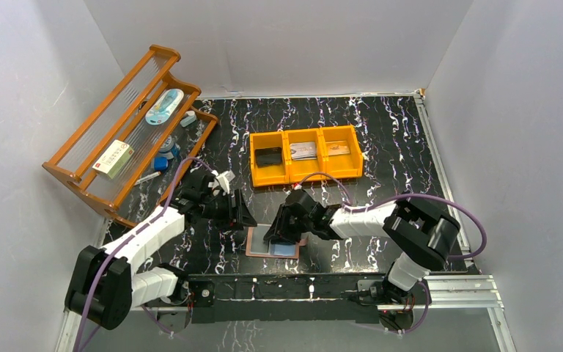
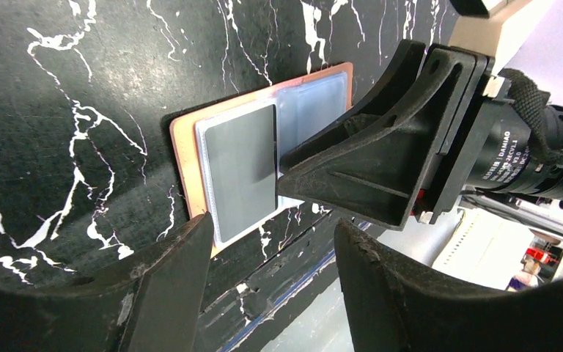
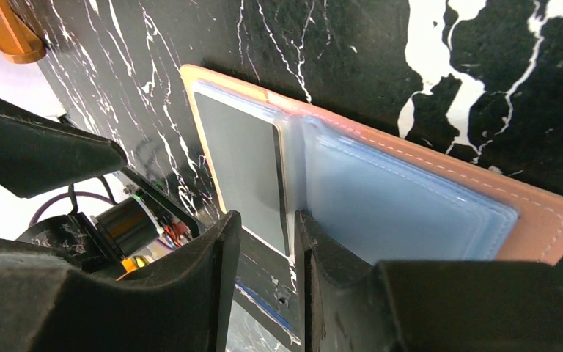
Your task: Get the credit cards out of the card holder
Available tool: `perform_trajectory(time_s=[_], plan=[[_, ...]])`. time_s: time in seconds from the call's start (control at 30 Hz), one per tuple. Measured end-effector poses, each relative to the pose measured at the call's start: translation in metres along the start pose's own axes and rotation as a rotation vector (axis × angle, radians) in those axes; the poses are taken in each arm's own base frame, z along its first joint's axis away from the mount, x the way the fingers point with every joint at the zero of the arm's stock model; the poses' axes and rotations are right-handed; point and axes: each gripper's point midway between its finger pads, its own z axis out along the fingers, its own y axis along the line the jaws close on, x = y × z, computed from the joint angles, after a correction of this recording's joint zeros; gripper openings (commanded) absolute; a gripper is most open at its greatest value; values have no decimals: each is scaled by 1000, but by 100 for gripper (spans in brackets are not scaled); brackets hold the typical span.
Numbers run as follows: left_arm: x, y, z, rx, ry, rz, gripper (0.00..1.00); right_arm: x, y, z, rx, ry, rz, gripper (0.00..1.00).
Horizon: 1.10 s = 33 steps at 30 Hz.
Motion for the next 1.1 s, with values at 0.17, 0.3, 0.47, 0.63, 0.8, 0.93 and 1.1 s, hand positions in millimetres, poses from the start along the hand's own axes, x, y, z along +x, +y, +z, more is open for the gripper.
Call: perform_trajectory(time_s=[0.17, 0.3, 0.47, 0.63, 0.8, 0.93, 1.1], plan=[[10, 0, 7, -1, 50, 2, 56, -1, -1, 1, 2, 4, 9, 37], [19, 3, 16, -16, 99, 1, 50, -4, -2, 0, 3, -1, 19, 36], [39, 16, 32, -77, 195, -13, 44, -8, -3, 1, 3, -6, 33, 35], [47, 21, 40, -115, 228, 4, 39, -9, -5, 1, -3, -2, 46, 35], [51, 23, 42, -125, 245, 22, 31, -7, -5, 2, -17, 18, 51, 35], [52, 24, 43, -127, 248, 28, 28, -7, -5, 3, -19, 26, 54, 30], [52, 25, 44, -134, 257, 30, 24, -7, -8, 3, -16, 27, 54, 26]])
